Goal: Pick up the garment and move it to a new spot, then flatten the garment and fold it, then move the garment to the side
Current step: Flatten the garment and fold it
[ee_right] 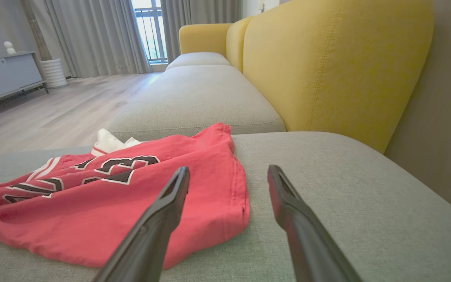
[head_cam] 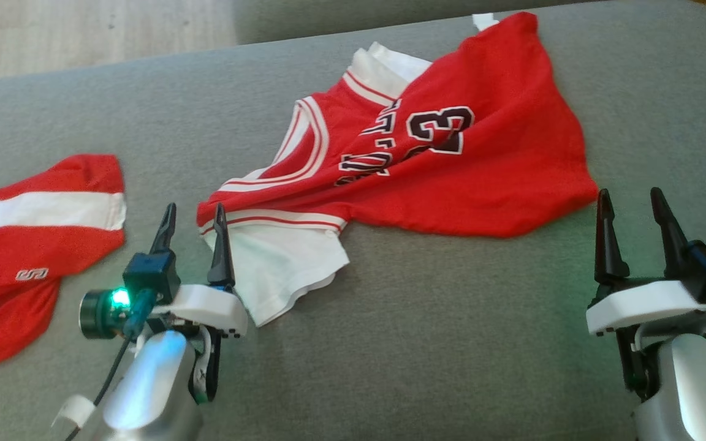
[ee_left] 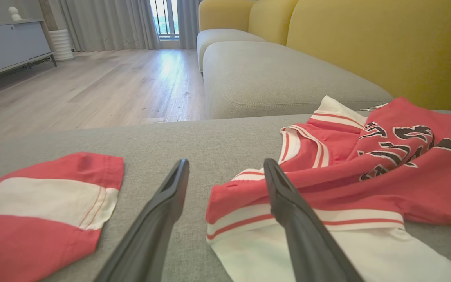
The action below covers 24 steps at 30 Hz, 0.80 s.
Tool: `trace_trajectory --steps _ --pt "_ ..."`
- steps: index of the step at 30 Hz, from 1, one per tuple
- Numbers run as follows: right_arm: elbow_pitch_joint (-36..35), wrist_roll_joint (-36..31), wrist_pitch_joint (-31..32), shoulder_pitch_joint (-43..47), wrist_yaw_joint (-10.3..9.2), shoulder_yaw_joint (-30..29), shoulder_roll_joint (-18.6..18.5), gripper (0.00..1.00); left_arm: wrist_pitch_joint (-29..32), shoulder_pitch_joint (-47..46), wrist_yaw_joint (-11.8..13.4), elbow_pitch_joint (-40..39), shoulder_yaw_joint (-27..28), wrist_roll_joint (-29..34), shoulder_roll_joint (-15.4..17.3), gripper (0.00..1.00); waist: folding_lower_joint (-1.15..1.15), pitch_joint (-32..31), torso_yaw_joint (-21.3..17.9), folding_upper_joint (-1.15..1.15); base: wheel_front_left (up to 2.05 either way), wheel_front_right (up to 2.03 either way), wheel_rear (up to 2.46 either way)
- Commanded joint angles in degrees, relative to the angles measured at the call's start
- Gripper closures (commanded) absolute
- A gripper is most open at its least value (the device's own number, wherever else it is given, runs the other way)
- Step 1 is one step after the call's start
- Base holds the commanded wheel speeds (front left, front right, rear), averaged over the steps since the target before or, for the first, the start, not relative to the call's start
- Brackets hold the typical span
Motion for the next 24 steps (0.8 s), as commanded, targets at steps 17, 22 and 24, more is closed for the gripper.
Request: trace_trajectory --steps 17,22,24 --pt "9.07 -2.79 4.52 -5.98 0.40 -9.62 -0.27 0.00 -0.69 6.61 -3.29 -11.67 1.58 2.79 -1.76 0.00 0.00 0.03 7.66 0.00 0.00 0.00 0.00" --pt "13.69 -2.80 5.18 -8.79 0.40 -13.41 -0.27 0.00 -0.70 6.96 -3.90 -11.92 1.60 3.21 -2.21 0.00 0.00 0.35 8.24 0.00 0.00 0.00 0.00" --pt "16.22 -2.34 6.24 -10.30 0.40 -14.25 -0.27 0.00 -0.70 6.92 -4.00 -12.06 1.76 3.36 -2.36 0.00 0.00 0.64 8.36 0.00 0.00 0.00 0.00"
